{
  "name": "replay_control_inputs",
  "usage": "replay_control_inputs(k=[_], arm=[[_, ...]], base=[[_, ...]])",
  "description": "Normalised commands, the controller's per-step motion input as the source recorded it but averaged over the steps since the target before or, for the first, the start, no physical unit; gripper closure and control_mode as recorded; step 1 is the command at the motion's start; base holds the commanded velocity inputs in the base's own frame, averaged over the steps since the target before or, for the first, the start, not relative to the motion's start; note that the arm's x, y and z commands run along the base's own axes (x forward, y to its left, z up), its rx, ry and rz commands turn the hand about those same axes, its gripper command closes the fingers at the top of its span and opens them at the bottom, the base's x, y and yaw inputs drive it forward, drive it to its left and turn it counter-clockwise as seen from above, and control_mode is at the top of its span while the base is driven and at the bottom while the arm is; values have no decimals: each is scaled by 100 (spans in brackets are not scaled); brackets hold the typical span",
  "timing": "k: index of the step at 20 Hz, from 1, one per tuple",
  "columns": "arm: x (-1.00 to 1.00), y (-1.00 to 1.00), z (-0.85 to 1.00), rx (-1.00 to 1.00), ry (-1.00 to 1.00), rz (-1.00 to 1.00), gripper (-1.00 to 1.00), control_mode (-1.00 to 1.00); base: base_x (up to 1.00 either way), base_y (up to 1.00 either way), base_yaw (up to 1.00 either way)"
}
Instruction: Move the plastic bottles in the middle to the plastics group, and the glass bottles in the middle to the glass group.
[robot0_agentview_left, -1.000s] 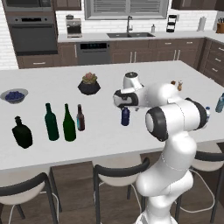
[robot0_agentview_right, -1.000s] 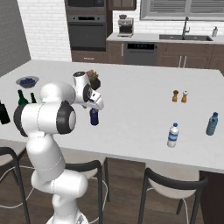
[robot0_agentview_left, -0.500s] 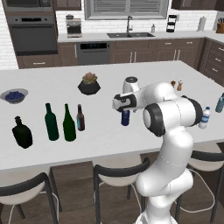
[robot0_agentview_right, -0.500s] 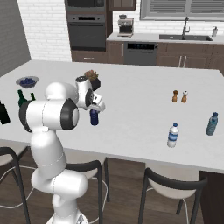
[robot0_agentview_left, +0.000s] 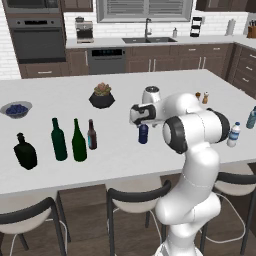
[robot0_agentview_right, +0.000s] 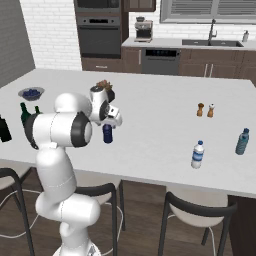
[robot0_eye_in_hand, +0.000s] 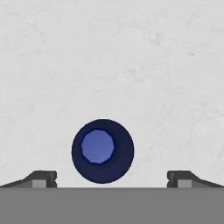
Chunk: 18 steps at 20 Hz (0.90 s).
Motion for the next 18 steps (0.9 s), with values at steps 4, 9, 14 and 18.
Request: replay_control_inputs(k=[4, 9, 14, 18], arm=[[19, 0, 0, 0, 3, 0, -100, -100], [9, 0, -6, 0, 3, 0, -100, -100], [0, 0, -8, 0, 5, 1, -100, -100], [0, 0, -12, 0, 2, 1, -100, -100]], base=[[0, 0, 0], [0, 0, 0], [0, 0, 0], [0, 0, 0]])
